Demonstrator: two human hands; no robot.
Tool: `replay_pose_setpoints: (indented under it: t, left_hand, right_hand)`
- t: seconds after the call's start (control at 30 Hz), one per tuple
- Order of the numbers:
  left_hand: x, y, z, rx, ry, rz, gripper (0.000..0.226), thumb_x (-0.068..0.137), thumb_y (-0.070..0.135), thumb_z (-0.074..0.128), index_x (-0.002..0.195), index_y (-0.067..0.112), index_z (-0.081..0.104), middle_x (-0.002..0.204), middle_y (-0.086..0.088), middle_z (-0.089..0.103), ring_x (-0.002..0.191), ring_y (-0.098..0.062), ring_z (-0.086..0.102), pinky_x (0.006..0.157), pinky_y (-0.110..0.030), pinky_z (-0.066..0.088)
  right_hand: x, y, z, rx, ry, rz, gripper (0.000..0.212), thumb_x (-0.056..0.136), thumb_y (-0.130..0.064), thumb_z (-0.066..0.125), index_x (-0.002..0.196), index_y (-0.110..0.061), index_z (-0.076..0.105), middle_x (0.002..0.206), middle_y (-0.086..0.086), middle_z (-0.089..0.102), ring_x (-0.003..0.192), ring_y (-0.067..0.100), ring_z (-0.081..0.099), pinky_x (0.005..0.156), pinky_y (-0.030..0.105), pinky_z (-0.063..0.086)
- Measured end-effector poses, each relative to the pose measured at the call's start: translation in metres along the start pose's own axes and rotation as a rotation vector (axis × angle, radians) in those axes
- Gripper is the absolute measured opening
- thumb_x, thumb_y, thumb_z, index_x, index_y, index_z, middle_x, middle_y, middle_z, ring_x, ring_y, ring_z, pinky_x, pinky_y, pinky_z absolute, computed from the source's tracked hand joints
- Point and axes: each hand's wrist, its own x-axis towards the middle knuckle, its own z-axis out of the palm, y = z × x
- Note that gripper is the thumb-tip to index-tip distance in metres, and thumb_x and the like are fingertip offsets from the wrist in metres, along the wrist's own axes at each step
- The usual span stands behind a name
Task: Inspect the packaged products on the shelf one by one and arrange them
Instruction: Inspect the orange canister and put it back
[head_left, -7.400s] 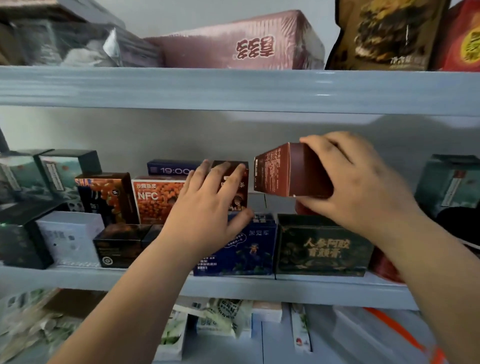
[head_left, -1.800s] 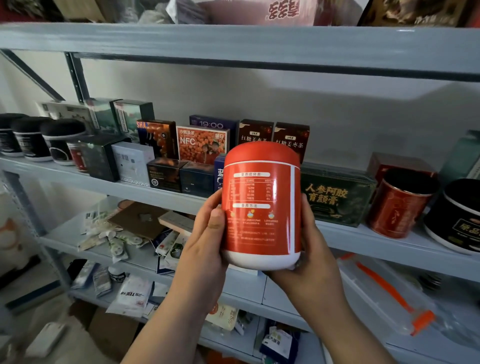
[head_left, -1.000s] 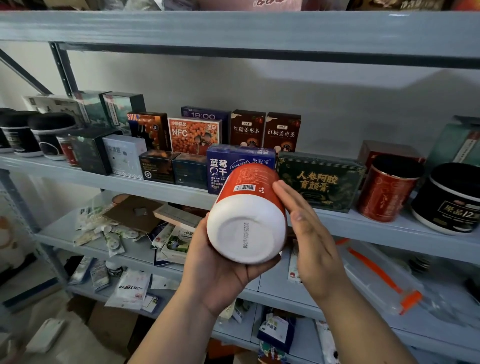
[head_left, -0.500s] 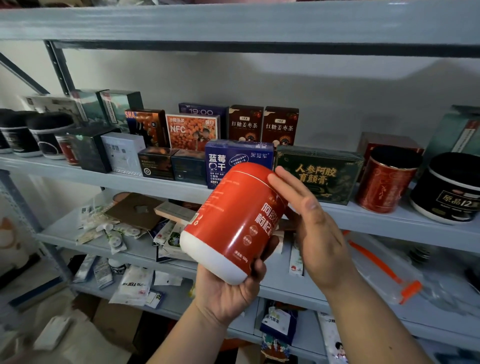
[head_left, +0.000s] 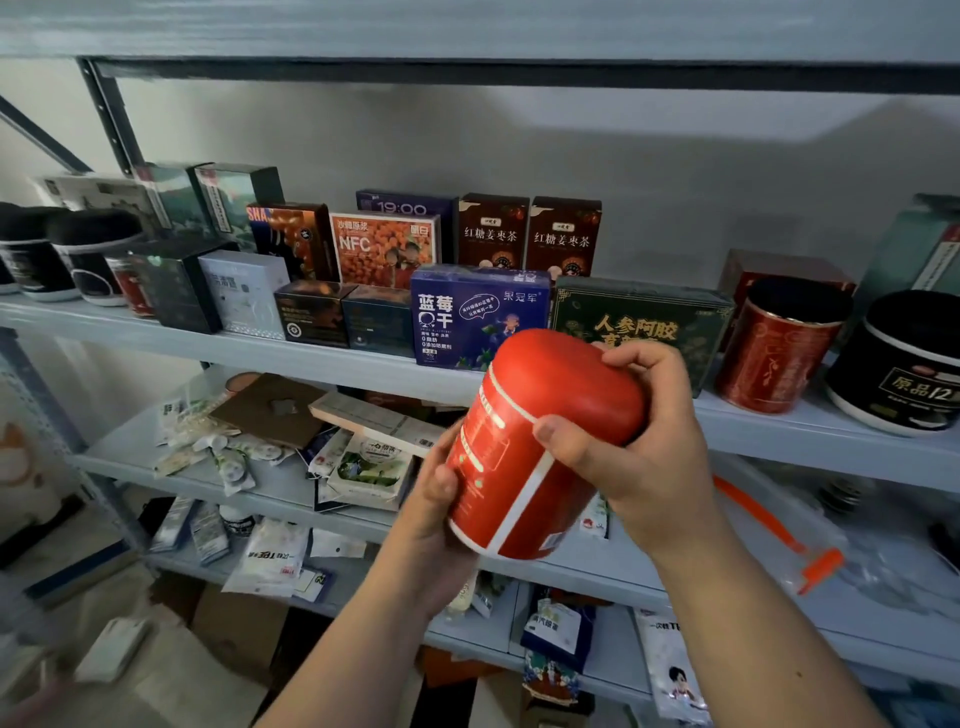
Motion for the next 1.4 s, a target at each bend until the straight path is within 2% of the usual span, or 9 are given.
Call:
replay_pose_setpoints:
  t: [0.2, 0.33, 0.53, 0.7, 0.9, 1.03, 1.1, 1.27, 1.4]
  left_hand:
    - [-0.007, -0.005, 0.006, -0.300, 0.209, -0.284, 0.090, 0.077, 0.078, 0.048, 0.129, 0.005, 0.062, 0.121, -0.032, 0.067, 0.093, -0.045, 0.072, 0.064, -0.053, 0.062]
    - [-0.003, 0.014, -0.005, -0.081, 0.233, -0.006, 0.098, 0.052, 0.062, 0.090, 0.135, 0.018, 0.060, 0.121, -0.023, 0.069, 0.100, -0.041, 0.072, 0.072, -0.053, 0.061]
    - [-0.004, 0.027, -0.011, 0.260, 0.172, 0.370, 0.113, 0.056, 0.058, 0.092, 0.147, 0.020, 0.036, 0.126, -0.001, 0.068, 0.113, -0.025, 0.068, 0.081, -0.037, 0.060]
    - [-0.003, 0.033, -0.013, 0.255, 0.199, 0.299, 0.111, 0.054, 0.059, 0.093, 0.146, 0.020, 0.044, 0.127, -0.009, 0.067, 0.110, -0.029, 0.070, 0.079, -0.039, 0.060]
    - [-0.006, 0.036, -0.019, 0.111, 0.174, -0.015, 0.087, 0.051, 0.058, 0.091, 0.124, 0.017, 0.069, 0.117, -0.020, 0.071, 0.102, -0.038, 0.072, 0.078, -0.052, 0.059]
    - [-0.008, 0.031, -0.023, 0.093, 0.239, 0.187, 0.107, 0.050, 0.052, 0.094, 0.140, 0.013, 0.050, 0.127, -0.017, 0.066, 0.110, -0.036, 0.068, 0.077, -0.046, 0.061]
    - [-0.008, 0.033, -0.025, 0.123, 0.243, 0.259, 0.114, 0.051, 0.052, 0.094, 0.146, 0.013, 0.043, 0.132, -0.017, 0.062, 0.116, -0.035, 0.065, 0.080, -0.045, 0.061]
    - [-0.012, 0.035, -0.027, 0.065, 0.235, 0.298, 0.104, 0.052, 0.051, 0.094, 0.138, 0.013, 0.050, 0.124, -0.013, 0.068, 0.112, -0.032, 0.068, 0.080, -0.041, 0.060]
    - [-0.015, 0.030, -0.026, 0.050, 0.250, 0.298, 0.106, 0.052, 0.051, 0.094, 0.140, 0.015, 0.048, 0.125, -0.011, 0.068, 0.113, -0.031, 0.068, 0.079, -0.041, 0.061]
  right_hand:
    - [-0.012, 0.005, 0.005, -0.176, -0.165, -0.163, 0.077, 0.057, -0.057, 0.086, 0.120, -0.058, 0.042, 0.148, -0.025, 0.037, 0.134, 0.004, 0.046, 0.096, 0.028, 0.053]
    - [-0.009, 0.004, 0.000, -0.192, -0.256, 0.026, 0.080, 0.060, -0.065, 0.074, 0.128, -0.067, 0.032, 0.133, -0.046, 0.034, 0.122, 0.003, 0.055, 0.089, 0.030, 0.058]
    - [-0.008, 0.011, 0.010, 0.131, -0.218, 0.204, 0.069, 0.067, -0.068, 0.070, 0.129, -0.063, 0.041, 0.103, -0.037, 0.063, 0.099, 0.003, 0.072, 0.075, 0.029, 0.062]
    - [-0.012, 0.016, 0.017, 0.106, -0.189, 0.110, 0.059, 0.076, -0.060, 0.069, 0.129, -0.055, 0.045, 0.113, -0.022, 0.063, 0.103, 0.015, 0.072, 0.075, 0.033, 0.063]
    - [-0.016, 0.014, -0.001, -0.547, -0.391, -0.277, 0.077, 0.073, -0.065, 0.065, 0.141, -0.058, 0.029, 0.154, -0.017, 0.025, 0.135, 0.012, 0.042, 0.095, 0.037, 0.057]
    - [-0.010, 0.006, -0.008, -0.395, -0.452, 0.088, 0.085, 0.070, -0.086, 0.058, 0.144, -0.072, 0.017, 0.161, -0.018, 0.026, 0.137, 0.015, 0.047, 0.102, 0.043, 0.053]
    - [-0.008, 0.002, -0.007, -0.273, -0.432, 0.281, 0.083, 0.075, -0.090, 0.050, 0.147, -0.070, 0.015, 0.148, -0.011, 0.044, 0.117, 0.014, 0.062, 0.085, 0.039, 0.062]
    - [-0.007, -0.001, -0.011, -0.228, -0.556, 0.069, 0.068, 0.077, -0.044, 0.073, 0.135, -0.067, 0.047, 0.158, -0.029, 0.026, 0.141, 0.006, 0.043, 0.104, 0.037, 0.054]
    - [-0.005, -0.005, 0.000, -0.160, -0.451, 0.179, 0.075, 0.080, -0.077, 0.062, 0.146, -0.069, 0.027, 0.142, -0.039, 0.038, 0.126, -0.010, 0.049, 0.090, 0.016, 0.052]
